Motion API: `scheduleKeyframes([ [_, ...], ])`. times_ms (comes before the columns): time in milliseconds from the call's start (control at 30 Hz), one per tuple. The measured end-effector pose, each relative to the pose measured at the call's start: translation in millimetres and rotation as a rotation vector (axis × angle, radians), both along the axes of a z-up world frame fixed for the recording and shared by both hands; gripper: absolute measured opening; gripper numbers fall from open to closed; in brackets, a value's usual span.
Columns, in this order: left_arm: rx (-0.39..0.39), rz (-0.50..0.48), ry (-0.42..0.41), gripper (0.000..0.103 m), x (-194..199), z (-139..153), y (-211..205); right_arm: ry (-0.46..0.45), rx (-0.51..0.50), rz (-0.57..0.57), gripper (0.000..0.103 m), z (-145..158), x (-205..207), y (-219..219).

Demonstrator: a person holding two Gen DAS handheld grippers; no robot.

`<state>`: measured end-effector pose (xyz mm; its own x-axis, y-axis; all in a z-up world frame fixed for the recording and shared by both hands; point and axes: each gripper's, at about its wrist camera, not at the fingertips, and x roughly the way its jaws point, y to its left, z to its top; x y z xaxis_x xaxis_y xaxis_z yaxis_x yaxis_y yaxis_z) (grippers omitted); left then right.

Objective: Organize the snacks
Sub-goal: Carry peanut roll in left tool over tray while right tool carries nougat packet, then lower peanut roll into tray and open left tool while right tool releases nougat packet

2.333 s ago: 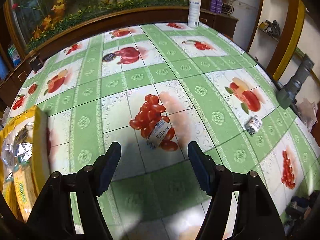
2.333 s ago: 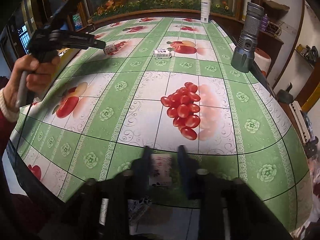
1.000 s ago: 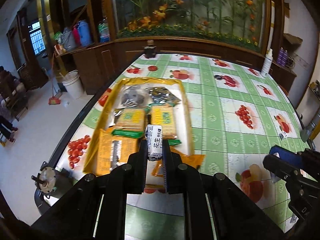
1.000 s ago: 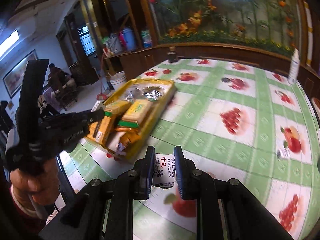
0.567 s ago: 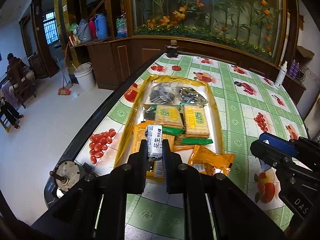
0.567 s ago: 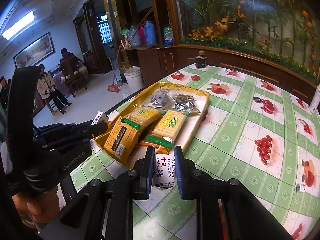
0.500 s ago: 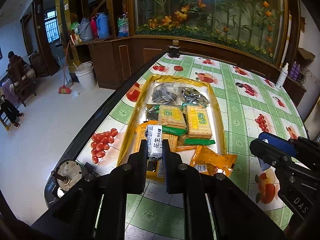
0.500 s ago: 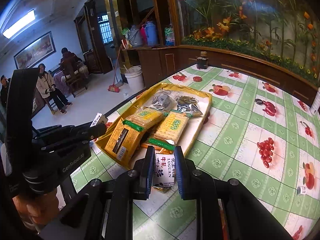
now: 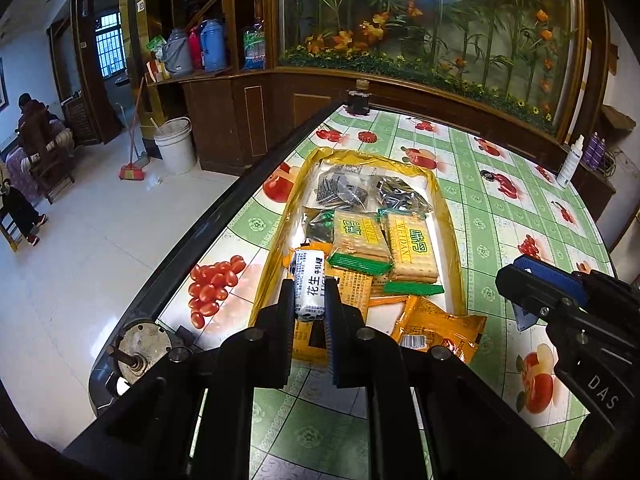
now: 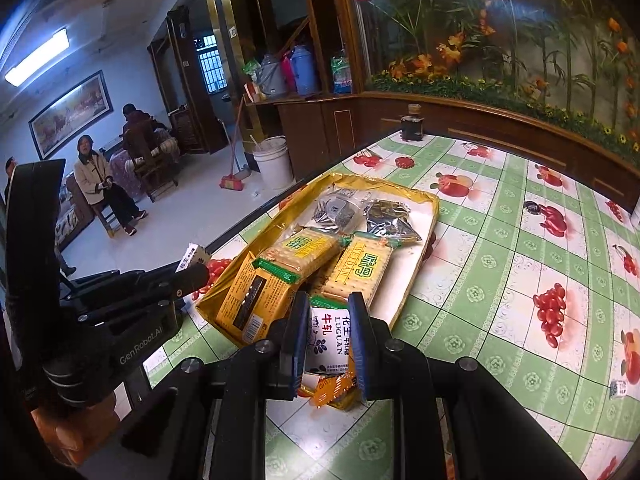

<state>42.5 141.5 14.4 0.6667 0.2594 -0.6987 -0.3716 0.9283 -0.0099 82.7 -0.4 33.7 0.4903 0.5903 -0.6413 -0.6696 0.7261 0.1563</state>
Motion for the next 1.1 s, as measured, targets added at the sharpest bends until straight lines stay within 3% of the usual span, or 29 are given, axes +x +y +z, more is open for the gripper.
scheduleKeyframes([
  [933,0.035,-0.004,-0.009,0.011,5,-2,-2,0.014,0.011,0.001,0.02,-5,19,11],
  [1100,-0.027,-0.024,0.046,0.011,24,-17,7,0.033,0.019,0.008,0.021,-9,33,18],
])
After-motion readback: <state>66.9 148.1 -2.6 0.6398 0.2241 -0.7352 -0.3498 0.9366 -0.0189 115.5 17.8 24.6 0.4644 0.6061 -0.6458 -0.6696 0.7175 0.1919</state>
